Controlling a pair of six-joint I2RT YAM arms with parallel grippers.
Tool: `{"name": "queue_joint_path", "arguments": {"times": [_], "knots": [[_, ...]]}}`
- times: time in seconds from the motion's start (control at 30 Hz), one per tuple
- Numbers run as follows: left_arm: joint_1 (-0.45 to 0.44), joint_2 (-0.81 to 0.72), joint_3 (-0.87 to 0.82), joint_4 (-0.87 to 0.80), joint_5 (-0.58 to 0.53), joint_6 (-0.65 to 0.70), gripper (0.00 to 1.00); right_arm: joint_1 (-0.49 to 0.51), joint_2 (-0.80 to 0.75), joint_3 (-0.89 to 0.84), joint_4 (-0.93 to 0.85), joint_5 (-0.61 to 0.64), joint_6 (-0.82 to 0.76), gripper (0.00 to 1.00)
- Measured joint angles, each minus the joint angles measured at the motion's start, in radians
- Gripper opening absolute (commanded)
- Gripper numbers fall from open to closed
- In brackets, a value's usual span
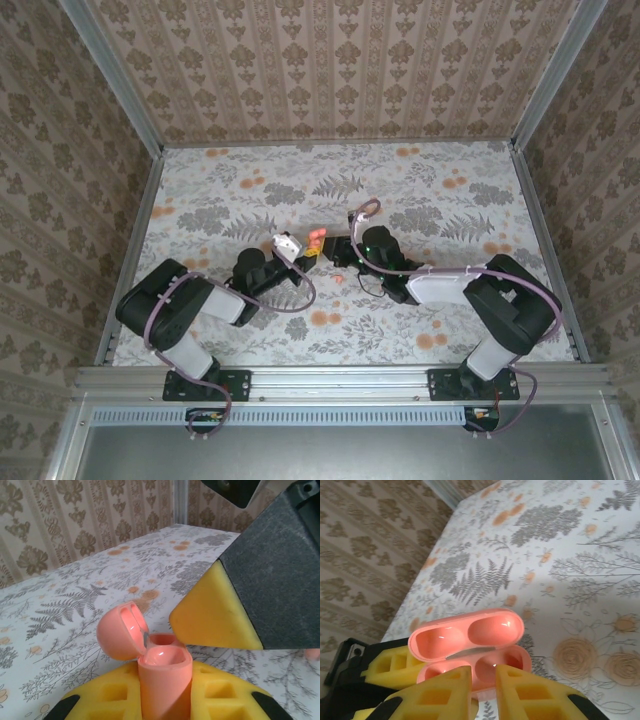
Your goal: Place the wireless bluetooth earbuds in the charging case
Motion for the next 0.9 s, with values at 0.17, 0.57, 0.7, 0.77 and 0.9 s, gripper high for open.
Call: {"name": "queue_joint_path", "arguments": {"times": [0.17,0.57,0.7,0.77,0.9], "knots": [[0.001,0.043,0.021,-0.001,-0.024,-0.018,0.04,-0.014,-0.002,0.038,-0.160,0.003,-0.017,0.25],[0.006,0.018,-0.005,0.000,-0.068,-0.018,0.05,-0.128,-0.204,0.203,-0.795,0.003,-0.134,0.38],[0.006,-0.006,-0.016,-0.005,-0.071,-0.018,0.05,-0.196,-0.255,0.233,-1.045,0.009,-0.172,0.41],[0.006,-0.020,-0.016,-0.009,-0.071,-0.018,0.05,-0.227,-0.264,0.240,-1.151,0.023,-0.185,0.43],[0.006,-0.055,-0.016,-0.043,-0.074,-0.018,0.05,-0.288,-0.263,0.241,-1.322,0.058,-0.204,0.46]]}}
